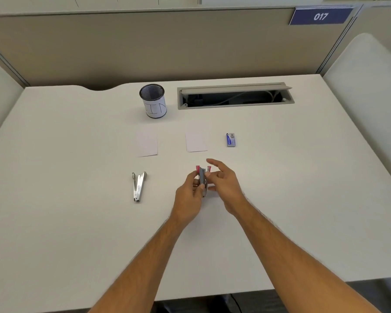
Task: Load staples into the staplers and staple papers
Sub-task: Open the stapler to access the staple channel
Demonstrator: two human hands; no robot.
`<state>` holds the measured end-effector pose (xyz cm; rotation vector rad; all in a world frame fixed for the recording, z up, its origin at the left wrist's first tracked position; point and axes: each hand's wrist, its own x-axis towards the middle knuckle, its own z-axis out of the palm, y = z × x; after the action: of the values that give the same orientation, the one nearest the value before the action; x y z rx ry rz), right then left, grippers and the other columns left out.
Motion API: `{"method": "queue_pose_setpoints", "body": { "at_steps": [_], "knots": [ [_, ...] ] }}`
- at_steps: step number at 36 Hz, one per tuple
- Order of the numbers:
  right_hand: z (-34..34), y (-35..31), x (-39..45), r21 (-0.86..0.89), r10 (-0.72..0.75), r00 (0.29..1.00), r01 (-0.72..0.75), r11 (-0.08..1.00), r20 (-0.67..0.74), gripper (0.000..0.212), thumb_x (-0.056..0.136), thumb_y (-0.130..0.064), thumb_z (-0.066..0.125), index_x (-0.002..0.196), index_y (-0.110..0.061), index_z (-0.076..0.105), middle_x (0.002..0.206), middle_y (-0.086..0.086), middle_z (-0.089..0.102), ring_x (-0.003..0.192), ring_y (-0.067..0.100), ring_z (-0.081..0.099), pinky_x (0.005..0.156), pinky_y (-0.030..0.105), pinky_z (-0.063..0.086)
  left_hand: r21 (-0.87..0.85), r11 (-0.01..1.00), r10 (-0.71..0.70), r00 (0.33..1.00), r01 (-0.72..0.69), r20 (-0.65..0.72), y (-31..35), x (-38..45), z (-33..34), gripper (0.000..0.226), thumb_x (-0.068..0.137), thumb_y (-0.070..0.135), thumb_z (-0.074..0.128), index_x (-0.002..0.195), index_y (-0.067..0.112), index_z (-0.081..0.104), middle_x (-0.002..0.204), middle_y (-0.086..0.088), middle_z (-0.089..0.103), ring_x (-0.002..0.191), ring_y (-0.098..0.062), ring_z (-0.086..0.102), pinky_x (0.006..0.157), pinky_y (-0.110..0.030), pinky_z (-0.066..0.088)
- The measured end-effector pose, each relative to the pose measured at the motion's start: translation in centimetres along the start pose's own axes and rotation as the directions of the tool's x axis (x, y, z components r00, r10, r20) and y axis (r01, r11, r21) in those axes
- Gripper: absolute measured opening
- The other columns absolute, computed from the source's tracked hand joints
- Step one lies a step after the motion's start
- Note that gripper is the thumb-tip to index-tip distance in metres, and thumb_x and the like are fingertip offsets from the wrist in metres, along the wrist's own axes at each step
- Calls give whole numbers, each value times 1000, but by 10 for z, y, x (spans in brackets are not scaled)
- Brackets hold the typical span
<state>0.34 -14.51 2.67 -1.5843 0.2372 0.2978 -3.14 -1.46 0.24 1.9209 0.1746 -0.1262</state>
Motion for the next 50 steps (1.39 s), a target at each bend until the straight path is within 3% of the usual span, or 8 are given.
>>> {"method": "queue_pose_setpoints", "body": {
  "at_steps": [6,10,15,20,26,31,43,50],
  "knots": [
    [0,-9,-3,-92,-53,996,59,994,69,34,104,-14,53,129,-32,65,101,11,74,94,20,75,77,31,63,-12,1000,24,998,-25,-60,16,5,-10,35,107,20,48,140,24,57,104,13,68,93,5,65,68,1,46],
    [1,-13,-4,-170,-65,996,74,983,59,23,100,-17,58,114,-30,70,97,12,73,93,23,73,72,28,62,27,999,29,997,-28,-73,25,13,-17,27,106,22,51,127,21,67,99,7,73,89,-10,70,69,-11,49],
    [3,-17,0,-301,-94,994,105,948,52,15,99,-20,62,108,-27,70,93,7,72,91,23,71,66,22,61,113,992,63,995,-54,-80,29,18,-24,31,104,18,53,134,16,61,100,4,70,82,-6,66,62,1,44],
    [1,-19,2,-408,-118,992,128,904,51,15,99,-27,64,110,-22,73,95,3,75,91,22,71,86,43,61,189,978,106,993,-93,-61,32,23,-25,30,104,20,54,133,14,62,112,-7,74,91,-14,66,66,1,42],
    [2,-21,3,-484,-153,987,161,860,56,20,102,-24,59,113,-18,73,102,-1,76,94,17,69,89,36,58,252,960,136,989,-119,-52,38,26,-25,28,104,20,56,129,12,65,111,-7,76,92,-15,67,84,-21,49],
    [0,-23,4,-502,-139,987,158,850,75,20,104,-23,56,116,-17,70,103,-2,73,97,18,68,90,38,59,258,959,132,990,-116,-47,42,27,-25,29,104,21,56,130,11,65,113,-9,75,98,-22,70,87,-25,53],
    [0,-17,5,-371,-60,998,58,927,5,44,100,-17,60,144,-15,53,119,6,72,107,22,69,98,45,58,204,978,62,990,-36,-123,40,30,-21,20,101,20,61,116,10,68,94,-3,74,72,-1,64,60,0,43],
    [-1,-17,8,-349,-62,998,58,935,1,37,99,-19,63,136,-20,60,105,1,71,92,15,72,63,15,57,187,982,28,995,-9,-99,40,34,-21,21,101,20,59,119,11,67,101,-6,77,83,-16,72,66,-5,44]
  ]
}}
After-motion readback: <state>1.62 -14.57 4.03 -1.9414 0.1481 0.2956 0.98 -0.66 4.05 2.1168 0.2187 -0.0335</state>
